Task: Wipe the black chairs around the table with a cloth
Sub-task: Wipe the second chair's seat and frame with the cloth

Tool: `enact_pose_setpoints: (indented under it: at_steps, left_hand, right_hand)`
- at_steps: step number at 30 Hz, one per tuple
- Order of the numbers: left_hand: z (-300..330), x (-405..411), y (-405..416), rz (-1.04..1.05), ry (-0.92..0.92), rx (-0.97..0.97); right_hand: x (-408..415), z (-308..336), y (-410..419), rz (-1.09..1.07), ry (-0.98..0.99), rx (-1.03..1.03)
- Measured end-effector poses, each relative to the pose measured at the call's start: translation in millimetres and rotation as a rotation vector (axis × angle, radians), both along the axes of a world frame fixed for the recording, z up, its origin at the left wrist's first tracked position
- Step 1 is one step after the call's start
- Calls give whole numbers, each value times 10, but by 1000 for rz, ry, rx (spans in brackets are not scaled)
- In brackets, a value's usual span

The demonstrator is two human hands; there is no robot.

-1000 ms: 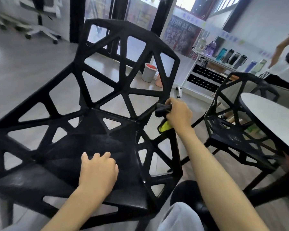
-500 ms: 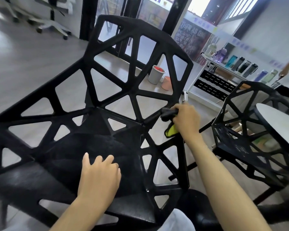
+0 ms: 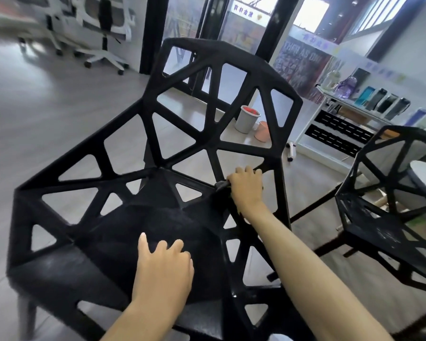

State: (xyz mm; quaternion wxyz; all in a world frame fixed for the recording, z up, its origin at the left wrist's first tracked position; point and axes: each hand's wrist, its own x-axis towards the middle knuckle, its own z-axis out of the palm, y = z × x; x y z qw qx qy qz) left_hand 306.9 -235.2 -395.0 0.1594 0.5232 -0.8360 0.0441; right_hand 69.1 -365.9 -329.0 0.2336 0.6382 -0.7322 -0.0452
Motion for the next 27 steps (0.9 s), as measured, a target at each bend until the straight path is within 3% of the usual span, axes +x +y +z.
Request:
enact_pose_setpoints:
  at_steps: [9,15,19,27]
  left_hand:
    - [-14,-6,12,25,25,0]
    - [-1,-1,24,17,6,96]
    - [48,-67,33,0,-63,104]
    - [6,-17,41,23,-42,99]
  right_hand:
    - [-369,796,-118,-193,177,-187]
    - [69,163,-271,-117,57,76]
    - [103,36,-349,-71,98,84]
    - [-412,866,-237,-173,191,-62]
